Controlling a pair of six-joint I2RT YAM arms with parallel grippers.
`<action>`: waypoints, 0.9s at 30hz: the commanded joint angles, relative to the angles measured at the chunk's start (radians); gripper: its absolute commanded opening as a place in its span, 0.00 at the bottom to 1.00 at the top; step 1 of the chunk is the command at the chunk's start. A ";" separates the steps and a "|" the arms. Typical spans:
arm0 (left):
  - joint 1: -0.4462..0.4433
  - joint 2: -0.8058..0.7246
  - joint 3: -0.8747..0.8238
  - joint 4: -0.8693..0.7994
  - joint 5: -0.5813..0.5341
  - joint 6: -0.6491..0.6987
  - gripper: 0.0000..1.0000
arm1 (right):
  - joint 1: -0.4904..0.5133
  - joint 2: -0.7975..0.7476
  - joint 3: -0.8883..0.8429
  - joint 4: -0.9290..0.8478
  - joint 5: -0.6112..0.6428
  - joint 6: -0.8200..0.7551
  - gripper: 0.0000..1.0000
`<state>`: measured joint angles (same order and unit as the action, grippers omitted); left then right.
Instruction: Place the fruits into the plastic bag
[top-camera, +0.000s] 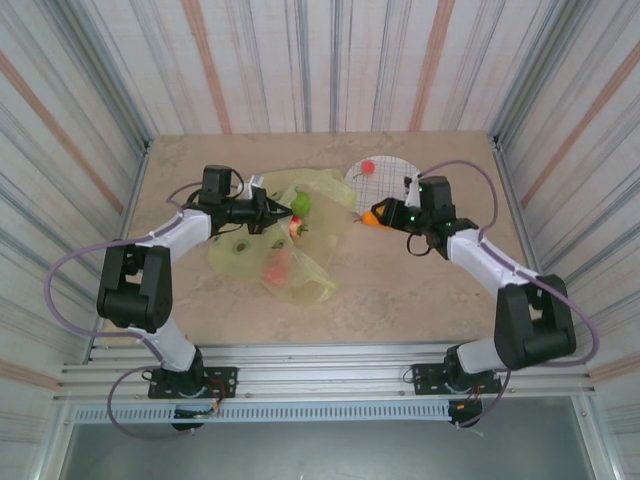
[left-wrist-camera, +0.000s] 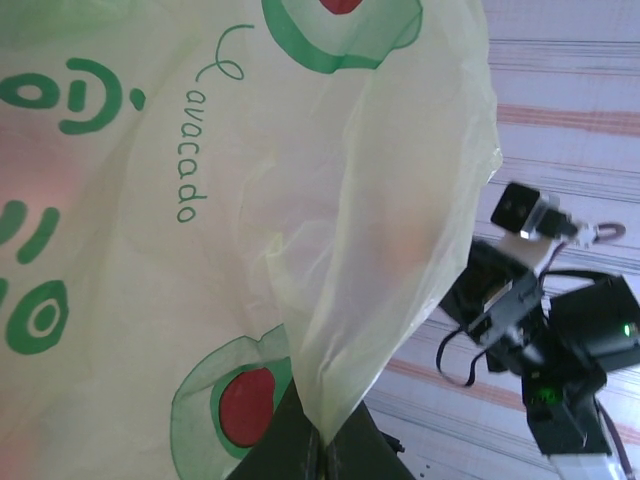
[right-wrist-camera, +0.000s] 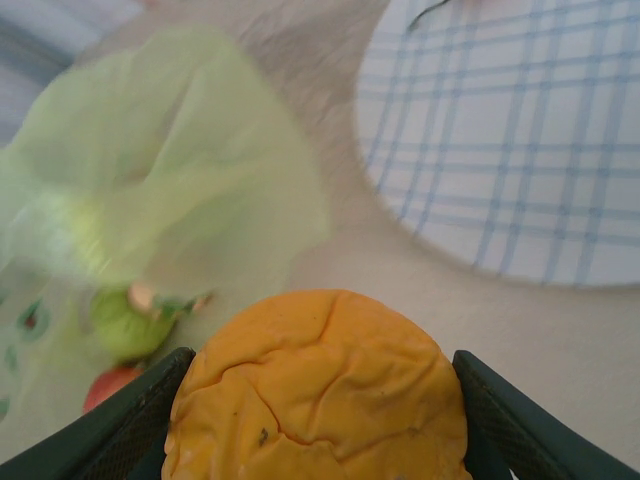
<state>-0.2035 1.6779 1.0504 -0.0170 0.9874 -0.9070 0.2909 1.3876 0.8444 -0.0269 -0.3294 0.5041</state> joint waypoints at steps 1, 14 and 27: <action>0.002 0.001 -0.007 0.005 0.019 -0.001 0.00 | 0.090 -0.054 -0.062 0.036 0.028 -0.048 0.52; 0.004 -0.024 -0.005 0.006 0.023 -0.003 0.00 | 0.335 0.151 0.013 0.198 0.109 -0.102 0.52; 0.005 -0.040 -0.005 0.012 0.030 -0.009 0.00 | 0.431 0.405 0.162 0.404 0.069 0.005 0.52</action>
<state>-0.2035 1.6718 1.0504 -0.0170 0.9874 -0.9112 0.7082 1.7557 0.9638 0.2932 -0.2428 0.4564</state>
